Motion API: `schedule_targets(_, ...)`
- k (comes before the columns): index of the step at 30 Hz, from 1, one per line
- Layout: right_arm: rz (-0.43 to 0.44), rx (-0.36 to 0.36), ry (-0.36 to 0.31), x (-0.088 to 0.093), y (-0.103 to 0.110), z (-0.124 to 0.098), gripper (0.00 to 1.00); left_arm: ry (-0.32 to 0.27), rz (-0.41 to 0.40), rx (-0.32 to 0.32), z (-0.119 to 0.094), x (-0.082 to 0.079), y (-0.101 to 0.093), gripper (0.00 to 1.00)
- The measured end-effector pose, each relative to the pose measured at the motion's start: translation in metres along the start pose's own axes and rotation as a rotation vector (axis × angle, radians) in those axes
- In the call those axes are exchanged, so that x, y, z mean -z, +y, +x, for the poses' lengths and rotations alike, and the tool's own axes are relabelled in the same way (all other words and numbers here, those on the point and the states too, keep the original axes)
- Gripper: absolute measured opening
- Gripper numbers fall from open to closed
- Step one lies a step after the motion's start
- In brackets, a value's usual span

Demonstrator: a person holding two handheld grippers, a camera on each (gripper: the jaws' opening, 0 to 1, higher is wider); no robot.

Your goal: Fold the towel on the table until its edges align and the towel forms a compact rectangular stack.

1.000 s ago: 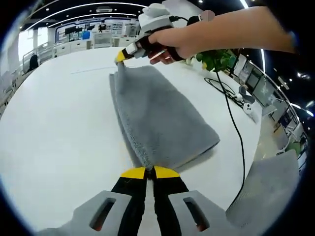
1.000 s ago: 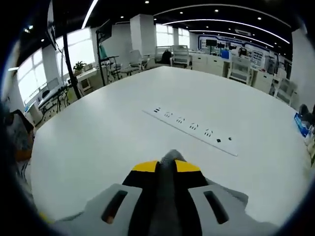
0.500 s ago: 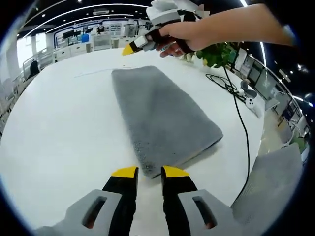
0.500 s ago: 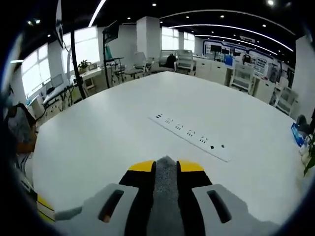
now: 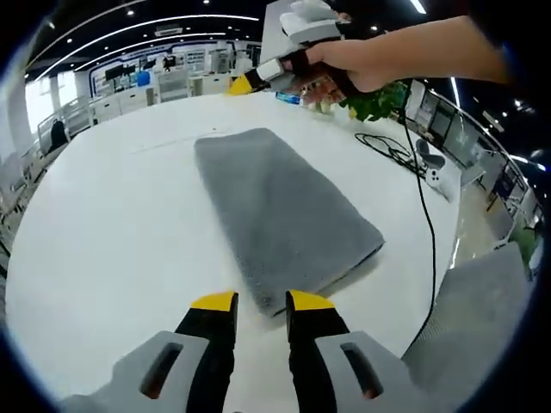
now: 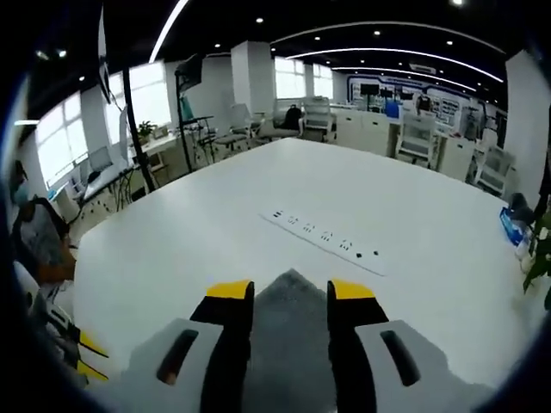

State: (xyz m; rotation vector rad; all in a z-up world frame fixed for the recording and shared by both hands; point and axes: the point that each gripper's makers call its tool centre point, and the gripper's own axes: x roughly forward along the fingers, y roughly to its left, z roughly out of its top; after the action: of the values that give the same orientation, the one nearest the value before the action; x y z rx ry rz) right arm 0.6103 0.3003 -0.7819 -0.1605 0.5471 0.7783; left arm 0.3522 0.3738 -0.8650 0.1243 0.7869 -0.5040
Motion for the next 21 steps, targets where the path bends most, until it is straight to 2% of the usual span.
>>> schedule_targets(5,-0.008,0.000,-0.012,-0.004,-0.002,-0.018,0.41,-0.014,0.029,0.008,-0.005,-0.009,0.000,0.23)
schedule_targets(7,0.005,0.000,-0.012,0.000,-0.003,-0.025,0.43,-0.018,0.032,0.025,-0.006,-0.011,-0.002,0.22)
schedule_targets(11,-0.005,-0.009,-0.015,0.003,0.013,-0.050,0.42,-0.016,0.070,0.040,-0.008,-0.012,-0.005,0.22)
schedule_targets(13,-0.012,-0.010,-0.008,0.009,0.008,-0.053,0.42,-0.016,0.084,0.042,-0.008,-0.013,-0.005,0.22)
schedule_targets(17,-0.011,-0.004,0.004,0.019,0.020,-0.075,0.40,-0.018,0.100,0.041,-0.009,-0.016,0.000,0.22)
schedule_targets(19,-0.006,-0.002,-0.002,0.018,0.016,-0.083,0.40,-0.019,0.114,0.043,-0.009,-0.019,0.002,0.22)
schedule_targets(21,-0.017,0.005,0.015,0.024,0.014,-0.090,0.39,-0.030,0.143,0.056,-0.009,-0.023,0.002,0.22)
